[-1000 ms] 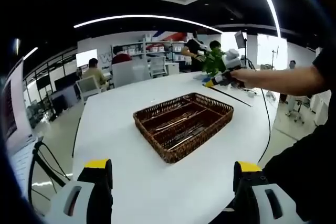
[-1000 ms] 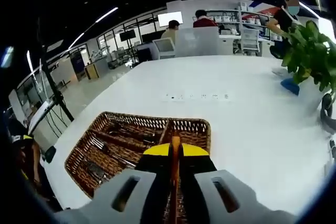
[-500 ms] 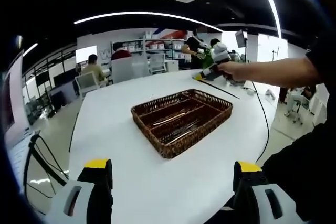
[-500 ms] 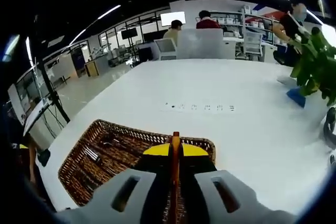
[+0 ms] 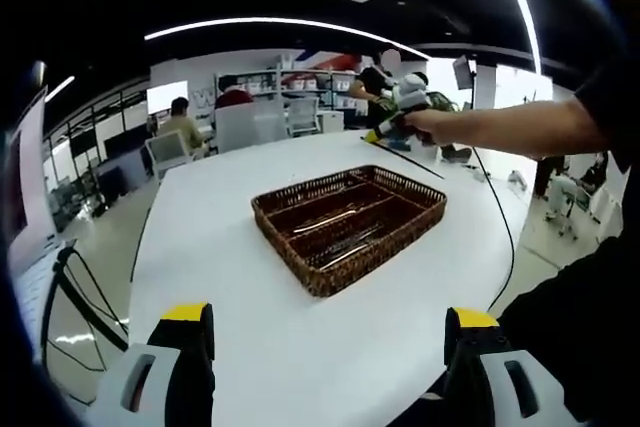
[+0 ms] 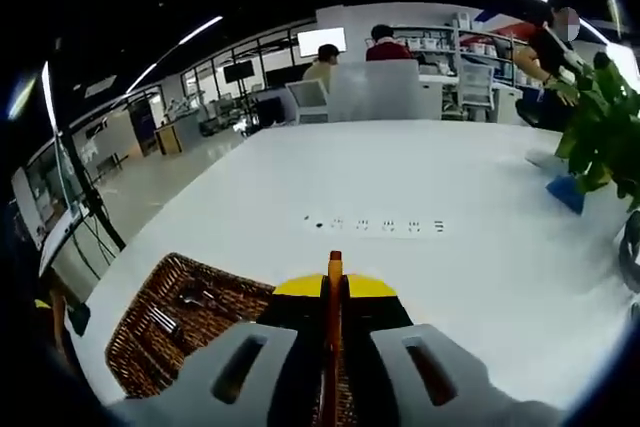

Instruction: Arrange the knives, forks, and spoons in their matching storage slots by inserting each utensil handle-first until every utensil is classified and aligned in the correct compartment

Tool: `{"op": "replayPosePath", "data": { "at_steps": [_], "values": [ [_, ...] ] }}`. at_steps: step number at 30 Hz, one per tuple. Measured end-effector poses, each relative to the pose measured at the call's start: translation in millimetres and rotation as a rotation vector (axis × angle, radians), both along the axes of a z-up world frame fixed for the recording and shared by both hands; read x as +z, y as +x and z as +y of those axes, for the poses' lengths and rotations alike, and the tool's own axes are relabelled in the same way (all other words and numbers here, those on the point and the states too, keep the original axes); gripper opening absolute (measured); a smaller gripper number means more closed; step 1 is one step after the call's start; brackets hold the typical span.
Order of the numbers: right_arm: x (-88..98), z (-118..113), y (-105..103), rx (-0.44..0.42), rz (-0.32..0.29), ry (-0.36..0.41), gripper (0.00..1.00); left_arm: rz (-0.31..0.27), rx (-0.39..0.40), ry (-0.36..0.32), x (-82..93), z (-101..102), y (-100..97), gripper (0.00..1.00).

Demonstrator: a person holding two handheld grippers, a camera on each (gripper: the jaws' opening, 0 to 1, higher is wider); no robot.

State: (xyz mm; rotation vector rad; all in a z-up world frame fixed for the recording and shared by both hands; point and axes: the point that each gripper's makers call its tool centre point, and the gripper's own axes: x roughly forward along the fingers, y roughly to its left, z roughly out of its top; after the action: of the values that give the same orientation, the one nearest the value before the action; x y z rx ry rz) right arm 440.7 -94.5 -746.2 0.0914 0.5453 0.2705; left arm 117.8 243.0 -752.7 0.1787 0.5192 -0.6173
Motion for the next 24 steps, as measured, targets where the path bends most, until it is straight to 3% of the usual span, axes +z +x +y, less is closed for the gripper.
{"op": "replayPosePath", "data": {
  "at_steps": [7, 12, 15, 24],
  "values": [
    [-20.6, 5, -6, 0.007, 0.015, -0.026, 0.02, 0.011, 0.006, 0.004, -3.9, 2, -1.5, 1.0],
    [-31.2, 10, -6, 0.014, 0.002, 0.005, 0.02, 0.009, 0.011, 0.004, -3.1, 3, -2.1, 1.0],
    [-38.7, 10, -3, 0.013, -0.005, -0.029, 0.02, 0.018, 0.015, 0.014, -6.1, 5, -5.4, 1.0],
    [-70.8, 13, -6, 0.016, 0.06, -0.074, 0.02, 0.034, 0.029, 0.025, -9.6, 12, -9.9, 1.0]
  ]
}}
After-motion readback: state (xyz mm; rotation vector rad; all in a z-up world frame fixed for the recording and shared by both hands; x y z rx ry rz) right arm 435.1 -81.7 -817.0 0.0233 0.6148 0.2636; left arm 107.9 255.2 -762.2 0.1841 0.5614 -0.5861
